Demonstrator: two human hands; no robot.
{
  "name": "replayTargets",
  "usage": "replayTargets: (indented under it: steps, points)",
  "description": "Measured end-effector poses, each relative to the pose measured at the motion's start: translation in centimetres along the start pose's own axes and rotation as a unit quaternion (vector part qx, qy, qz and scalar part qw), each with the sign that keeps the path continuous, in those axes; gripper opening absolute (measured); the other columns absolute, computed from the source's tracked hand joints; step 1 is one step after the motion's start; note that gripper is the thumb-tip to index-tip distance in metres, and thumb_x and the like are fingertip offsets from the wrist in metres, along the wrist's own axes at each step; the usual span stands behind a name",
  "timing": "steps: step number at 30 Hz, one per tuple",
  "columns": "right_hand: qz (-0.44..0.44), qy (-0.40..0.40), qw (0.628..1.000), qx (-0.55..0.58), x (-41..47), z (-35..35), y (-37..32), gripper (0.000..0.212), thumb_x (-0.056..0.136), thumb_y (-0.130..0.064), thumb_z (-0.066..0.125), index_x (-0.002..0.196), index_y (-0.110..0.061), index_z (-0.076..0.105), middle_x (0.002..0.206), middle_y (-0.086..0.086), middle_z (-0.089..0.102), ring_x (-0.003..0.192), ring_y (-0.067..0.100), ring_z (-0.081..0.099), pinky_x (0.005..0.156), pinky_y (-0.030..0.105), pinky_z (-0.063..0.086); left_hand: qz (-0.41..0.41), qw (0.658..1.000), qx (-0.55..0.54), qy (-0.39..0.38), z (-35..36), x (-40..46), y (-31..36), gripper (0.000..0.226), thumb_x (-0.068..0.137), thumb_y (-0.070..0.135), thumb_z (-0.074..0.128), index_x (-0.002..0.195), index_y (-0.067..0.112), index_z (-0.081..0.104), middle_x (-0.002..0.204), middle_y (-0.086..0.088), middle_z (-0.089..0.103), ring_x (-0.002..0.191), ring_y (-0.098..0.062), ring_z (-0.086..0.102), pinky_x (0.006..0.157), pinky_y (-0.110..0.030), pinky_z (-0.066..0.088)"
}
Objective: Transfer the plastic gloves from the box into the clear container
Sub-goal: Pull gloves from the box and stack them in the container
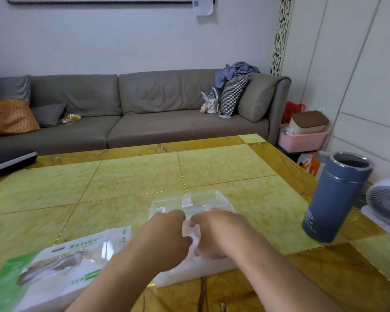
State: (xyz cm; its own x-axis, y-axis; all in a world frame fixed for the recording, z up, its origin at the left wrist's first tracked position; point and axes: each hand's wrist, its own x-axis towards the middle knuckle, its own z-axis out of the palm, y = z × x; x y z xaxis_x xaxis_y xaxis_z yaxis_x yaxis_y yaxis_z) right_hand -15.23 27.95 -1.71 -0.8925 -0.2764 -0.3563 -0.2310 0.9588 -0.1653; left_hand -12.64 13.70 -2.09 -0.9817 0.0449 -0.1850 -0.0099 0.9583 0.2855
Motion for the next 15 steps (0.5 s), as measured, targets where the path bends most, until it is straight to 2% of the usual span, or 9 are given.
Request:
replayTargets:
  steps: [2, 4, 5, 7, 10, 13, 15]
  points:
    - [0.016, -0.018, 1.0, 0.008, 0.0, -0.1, -0.2, 0.066, 0.097, -0.031, 0.065, 0.154, -0.051, 0.038, 0.153, -0.005, 0.049, 0.134, 0.019, 0.055, 0.097, 0.037, 0.048, -0.02, 0.999, 0.035, 0.0, 0.0, 0.1, 0.3, 0.038, 0.098, 0.039, 0.058, 0.133, 0.027, 0.05, 0.119, 0.006, 0.059, 0.091, -0.014, 0.063, 0.073, -0.029, 0.054]
    - [0.03, -0.022, 0.999, 0.015, 0.1, -0.1, -0.2, 0.071, 0.095, -0.032, 0.067, 0.154, -0.057, 0.036, 0.153, -0.005, 0.049, 0.133, 0.016, 0.055, 0.096, 0.034, 0.047, -0.036, 0.997, 0.063, -0.01, 0.2, 0.5, 0.6, 0.024, 0.097, 0.03, 0.059, 0.119, 0.024, 0.051, 0.101, 0.007, 0.052, 0.075, -0.011, 0.053, 0.055, -0.023, 0.04]
    - [0.033, -0.022, 0.999, 0.018, 0.2, -0.1, -0.2, 0.073, 0.093, -0.032, 0.068, 0.153, -0.058, 0.036, 0.153, -0.004, 0.048, 0.132, 0.015, 0.055, 0.095, 0.034, 0.047, -0.046, 0.996, 0.069, -0.014, 0.3, 0.7, 0.7, 0.018, 0.096, 0.026, 0.059, 0.108, 0.023, 0.048, 0.091, 0.007, 0.047, 0.068, -0.01, 0.049, 0.051, -0.022, 0.035]
    - [0.035, -0.015, 0.999, 0.018, 0.4, 0.2, -0.1, 0.075, 0.092, -0.032, 0.072, 0.153, -0.057, 0.037, 0.155, 0.0, 0.044, 0.131, 0.018, 0.057, 0.093, 0.033, 0.045, -0.058, 0.995, 0.07, -0.033, 0.6, 1.1, 0.8, 0.023, 0.093, 0.021, 0.063, 0.098, 0.022, 0.04, 0.083, 0.007, 0.043, 0.062, -0.009, 0.046, 0.05, -0.023, 0.034]
    - [0.042, -0.006, 0.999, 0.017, 0.5, 0.5, -0.1, 0.074, 0.09, -0.03, 0.076, 0.152, -0.053, 0.042, 0.154, 0.004, 0.039, 0.125, 0.025, 0.062, 0.089, 0.033, 0.043, -0.061, 0.993, 0.066, -0.076, 0.9, 1.8, 1.0, 0.026, 0.092, 0.021, 0.066, 0.1, 0.021, 0.041, 0.082, 0.006, 0.046, 0.061, -0.009, 0.046, 0.049, -0.022, 0.034]
    - [0.064, -0.023, 0.997, 0.029, 0.9, 0.4, 0.0, 0.07, 0.091, -0.026, 0.075, 0.151, -0.047, 0.046, 0.153, 0.007, 0.034, 0.119, 0.028, 0.063, 0.091, 0.036, 0.05, -0.055, 0.991, 0.075, -0.099, 1.0, 2.6, 1.3, 0.027, 0.095, 0.019, 0.063, 0.118, 0.012, 0.052, 0.099, 0.0, 0.052, 0.064, -0.012, 0.048, 0.051, -0.022, 0.034]
    - [0.08, -0.041, 0.995, 0.047, 1.2, 0.3, -0.1, 0.071, 0.091, -0.025, 0.075, 0.152, -0.046, 0.044, 0.154, 0.008, 0.031, 0.117, 0.029, 0.064, 0.091, 0.035, 0.053, -0.063, 0.989, 0.071, -0.117, 0.9, 2.7, 1.4, 0.027, 0.096, 0.018, 0.062, 0.12, 0.01, 0.053, 0.108, -0.003, 0.051, 0.063, -0.011, 0.045, 0.051, -0.021, 0.033]
